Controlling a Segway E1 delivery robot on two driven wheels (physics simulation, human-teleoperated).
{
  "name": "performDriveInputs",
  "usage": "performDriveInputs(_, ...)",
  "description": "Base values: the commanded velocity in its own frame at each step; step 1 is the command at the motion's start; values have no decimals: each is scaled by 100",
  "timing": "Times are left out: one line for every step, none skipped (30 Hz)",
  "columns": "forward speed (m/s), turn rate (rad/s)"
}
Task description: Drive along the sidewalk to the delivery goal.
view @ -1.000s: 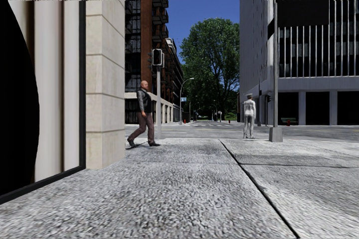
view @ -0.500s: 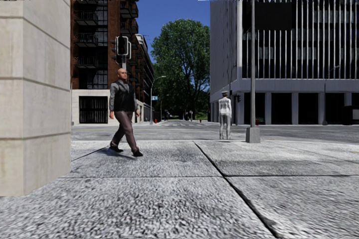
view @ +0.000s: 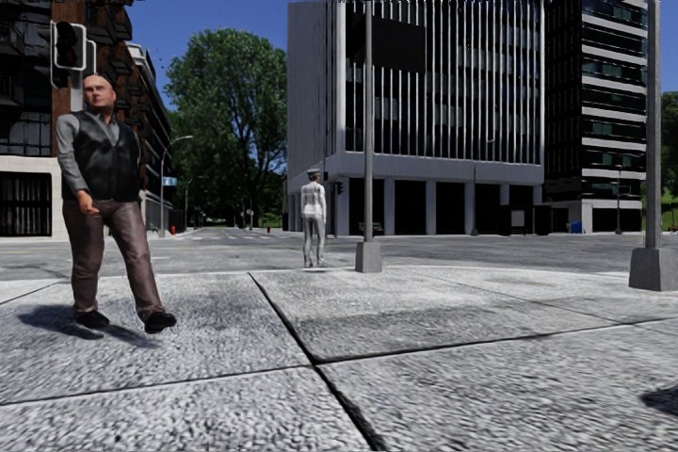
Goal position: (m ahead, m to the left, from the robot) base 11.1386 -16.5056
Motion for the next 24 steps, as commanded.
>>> performDriveInputs(125, -79)
performDriveInputs(125, -79)
performDriveInputs(125, -79)
performDriveInputs(125, -79)
performDriveInputs(125, -79)
performDriveInputs(125, -79)
performDriveInputs(125, -79)
performDriveInputs(125, -79)
performDriveInputs(125, -79)
performDriveInputs(125, -79)
performDriveInputs(125, -79)
performDriveInputs(125, -80)
performDriveInputs(125, -80)
performDriveInputs(125, -80)
performDriveInputs(127, -80)
performDriveInputs(135, -80)
performDriveInputs(135, -80)
performDriveInputs(149, -80)
performDriveInputs(159, -80)
performDriveInputs(162, -80)
performDriveInputs(162, -80)
performDriveInputs(163, -80)
performDriveInputs(163, -80)
performDriveInputs(163, -80)
